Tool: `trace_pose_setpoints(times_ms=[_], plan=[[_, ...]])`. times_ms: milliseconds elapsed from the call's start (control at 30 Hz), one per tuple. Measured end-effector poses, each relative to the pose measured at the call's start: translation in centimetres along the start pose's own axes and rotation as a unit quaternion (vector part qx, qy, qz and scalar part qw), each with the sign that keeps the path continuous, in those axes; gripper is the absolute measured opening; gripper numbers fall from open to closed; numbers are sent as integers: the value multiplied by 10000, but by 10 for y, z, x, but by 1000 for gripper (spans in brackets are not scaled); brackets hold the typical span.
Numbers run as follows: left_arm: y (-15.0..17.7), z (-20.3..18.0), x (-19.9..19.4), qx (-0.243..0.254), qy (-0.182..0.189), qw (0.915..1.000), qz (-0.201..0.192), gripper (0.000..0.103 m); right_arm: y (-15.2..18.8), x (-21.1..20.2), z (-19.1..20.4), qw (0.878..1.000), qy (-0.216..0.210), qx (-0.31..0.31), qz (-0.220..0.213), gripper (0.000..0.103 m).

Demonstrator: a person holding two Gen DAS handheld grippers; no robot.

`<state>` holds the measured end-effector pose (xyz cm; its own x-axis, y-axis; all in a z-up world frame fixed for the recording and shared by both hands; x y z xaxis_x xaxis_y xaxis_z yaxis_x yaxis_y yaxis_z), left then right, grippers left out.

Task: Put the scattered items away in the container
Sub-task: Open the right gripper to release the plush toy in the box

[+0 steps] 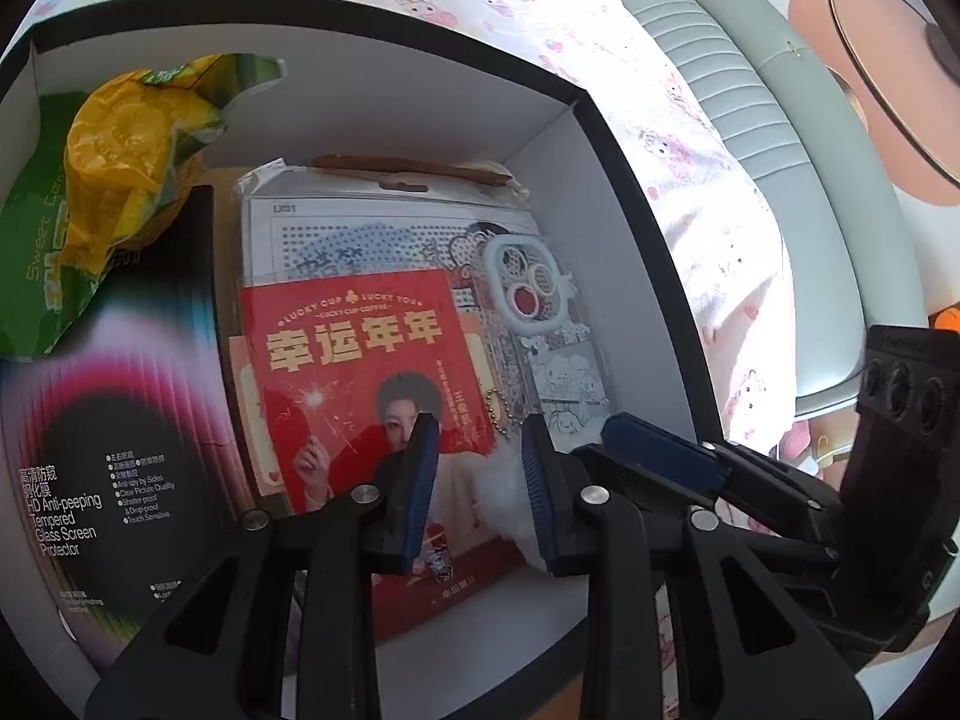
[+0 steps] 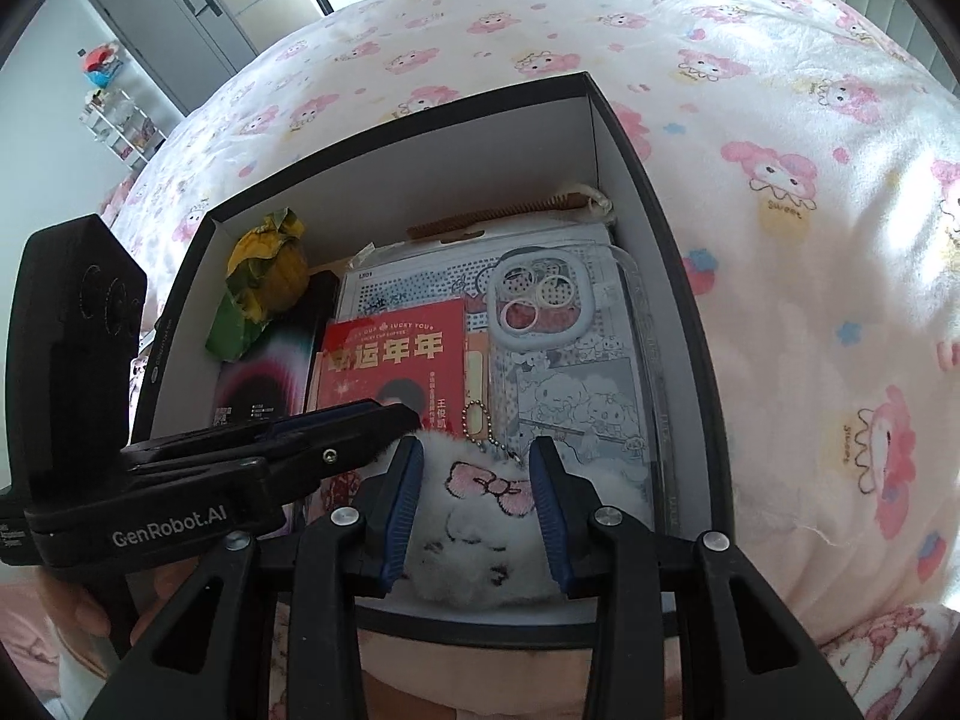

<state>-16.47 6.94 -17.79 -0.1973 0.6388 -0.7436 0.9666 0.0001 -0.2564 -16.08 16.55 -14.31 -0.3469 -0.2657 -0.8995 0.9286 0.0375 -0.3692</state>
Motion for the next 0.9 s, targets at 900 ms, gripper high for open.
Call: trace_pose_setpoints(times_ms=[900], plan=[[15,-25,-53,558,-331,9965,-534,27,5,-36,3,9984,49,253,-501,33]])
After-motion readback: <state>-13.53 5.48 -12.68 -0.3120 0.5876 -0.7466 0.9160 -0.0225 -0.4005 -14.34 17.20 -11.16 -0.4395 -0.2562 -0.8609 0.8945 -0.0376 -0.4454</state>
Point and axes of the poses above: each gripper's, at about its wrist camera, not at the fingertips, and x roughly the way its jaws point, z to its left, y to its underside, the point moved 4 cm from there along x, roughly the way its jaws point
